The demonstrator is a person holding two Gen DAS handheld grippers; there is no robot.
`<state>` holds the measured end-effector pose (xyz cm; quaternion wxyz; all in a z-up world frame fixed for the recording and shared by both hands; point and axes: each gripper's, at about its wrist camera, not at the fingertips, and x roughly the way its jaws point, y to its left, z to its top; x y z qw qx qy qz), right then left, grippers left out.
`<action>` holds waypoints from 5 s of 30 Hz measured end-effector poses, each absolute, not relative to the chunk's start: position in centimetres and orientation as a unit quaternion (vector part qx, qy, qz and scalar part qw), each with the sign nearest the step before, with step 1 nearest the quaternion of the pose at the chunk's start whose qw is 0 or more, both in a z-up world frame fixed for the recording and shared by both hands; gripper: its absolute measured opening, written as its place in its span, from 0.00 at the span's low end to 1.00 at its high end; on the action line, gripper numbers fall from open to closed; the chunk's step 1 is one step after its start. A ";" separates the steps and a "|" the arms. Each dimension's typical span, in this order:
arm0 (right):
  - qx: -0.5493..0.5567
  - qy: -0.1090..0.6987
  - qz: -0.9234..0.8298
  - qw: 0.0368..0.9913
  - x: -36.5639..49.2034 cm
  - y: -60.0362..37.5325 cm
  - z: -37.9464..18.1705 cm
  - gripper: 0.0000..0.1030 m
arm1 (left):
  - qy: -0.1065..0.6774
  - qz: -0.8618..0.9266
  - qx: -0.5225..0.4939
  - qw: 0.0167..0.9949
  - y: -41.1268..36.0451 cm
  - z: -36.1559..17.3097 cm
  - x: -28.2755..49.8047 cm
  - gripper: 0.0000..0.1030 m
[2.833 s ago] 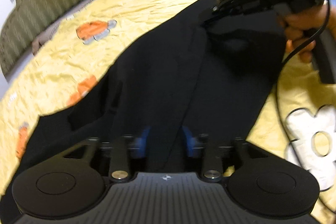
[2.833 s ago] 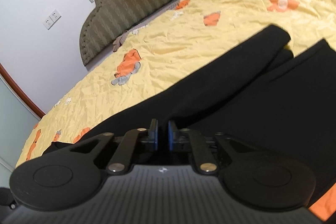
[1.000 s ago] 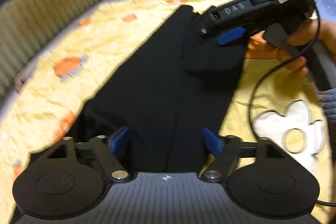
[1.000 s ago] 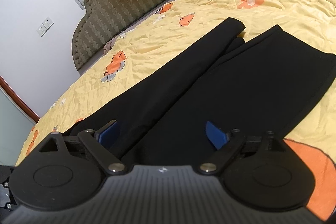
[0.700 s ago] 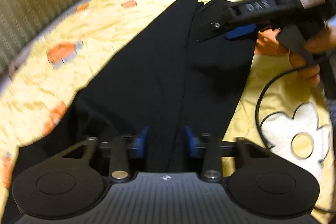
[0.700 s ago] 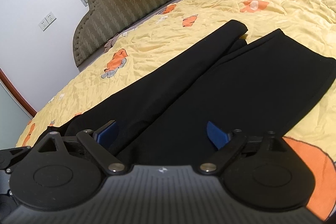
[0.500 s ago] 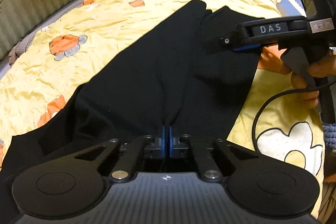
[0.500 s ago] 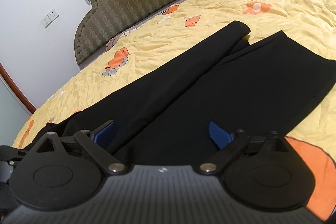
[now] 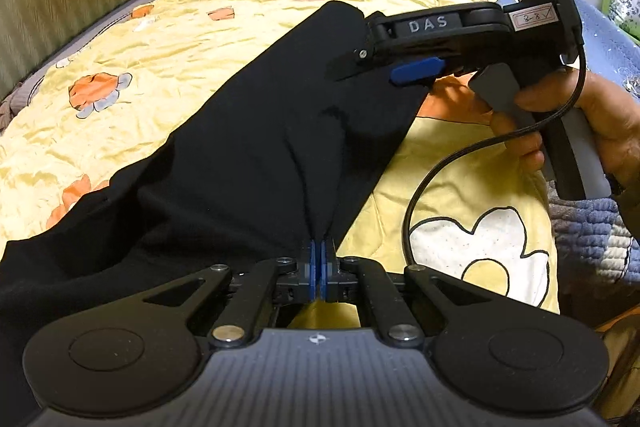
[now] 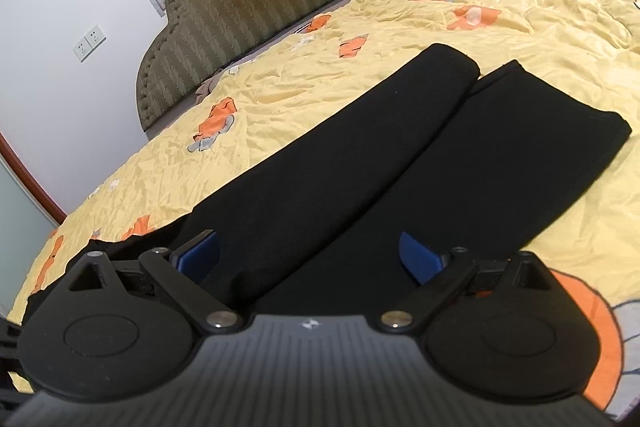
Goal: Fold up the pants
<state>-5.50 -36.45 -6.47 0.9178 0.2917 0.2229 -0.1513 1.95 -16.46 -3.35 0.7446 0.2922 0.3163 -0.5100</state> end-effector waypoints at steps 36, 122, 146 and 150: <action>0.405 0.130 -0.213 0.879 -8.1 -47.0 -5.2 0.07 | 0.247 -0.541 0.318 0.739 -25.0 -2.9 0.8 0.05; -0.159 0.276 0.192 0.928 17.0 -16.8 -2.4 0.38 | 0.267 -0.207 0.237 0.911 -6.7 -5.9 11.8 0.70; -0.083 0.326 0.166 0.927 22.9 -15.4 -4.6 0.15 | 0.267 -0.217 0.155 0.926 -4.2 -6.3 12.2 0.79; -0.039 0.307 0.162 0.937 20.2 -17.6 -2.0 0.22 | 0.269 -0.214 0.154 0.926 -4.2 -6.3 12.2 0.81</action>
